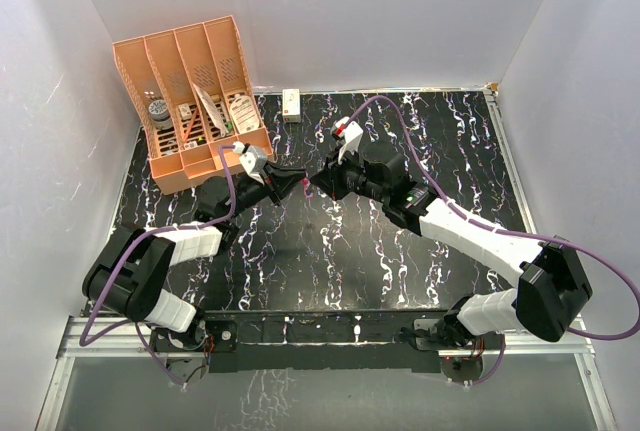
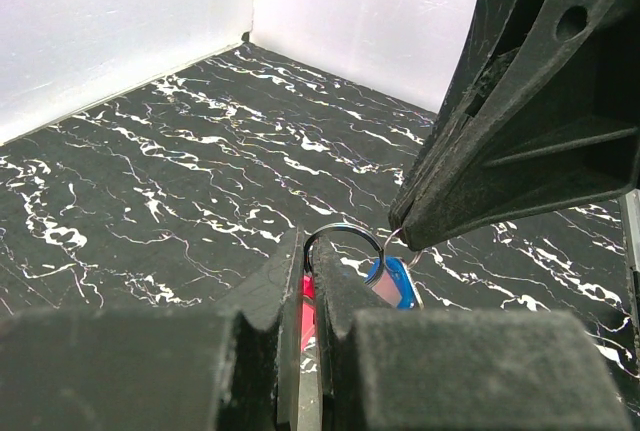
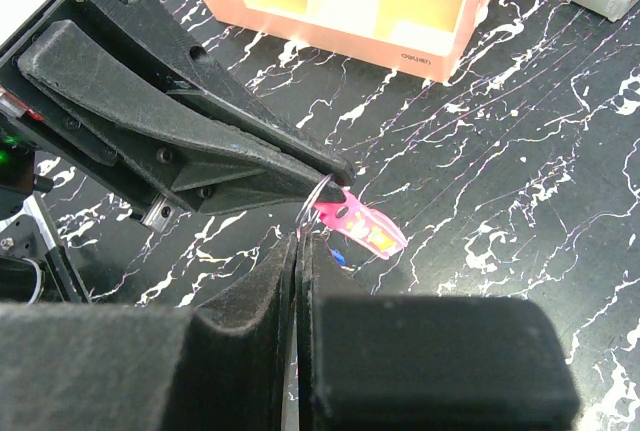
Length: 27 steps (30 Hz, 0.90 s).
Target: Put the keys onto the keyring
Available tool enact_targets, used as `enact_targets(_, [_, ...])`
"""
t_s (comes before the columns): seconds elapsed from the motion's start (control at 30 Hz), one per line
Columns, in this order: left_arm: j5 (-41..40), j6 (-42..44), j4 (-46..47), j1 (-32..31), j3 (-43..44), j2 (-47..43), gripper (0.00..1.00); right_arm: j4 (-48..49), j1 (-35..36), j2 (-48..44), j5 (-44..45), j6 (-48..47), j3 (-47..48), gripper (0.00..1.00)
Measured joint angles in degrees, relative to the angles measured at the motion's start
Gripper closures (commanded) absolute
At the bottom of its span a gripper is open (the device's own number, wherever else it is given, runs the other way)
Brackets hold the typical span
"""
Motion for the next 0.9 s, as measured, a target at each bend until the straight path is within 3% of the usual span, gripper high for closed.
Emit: enact_targets(0.9, [-1.79,1.60,-2.32,0.00,0.00,-0.48,1.00,-0.02,0.00,-0.02,1.97,0.85,0.00,1.00])
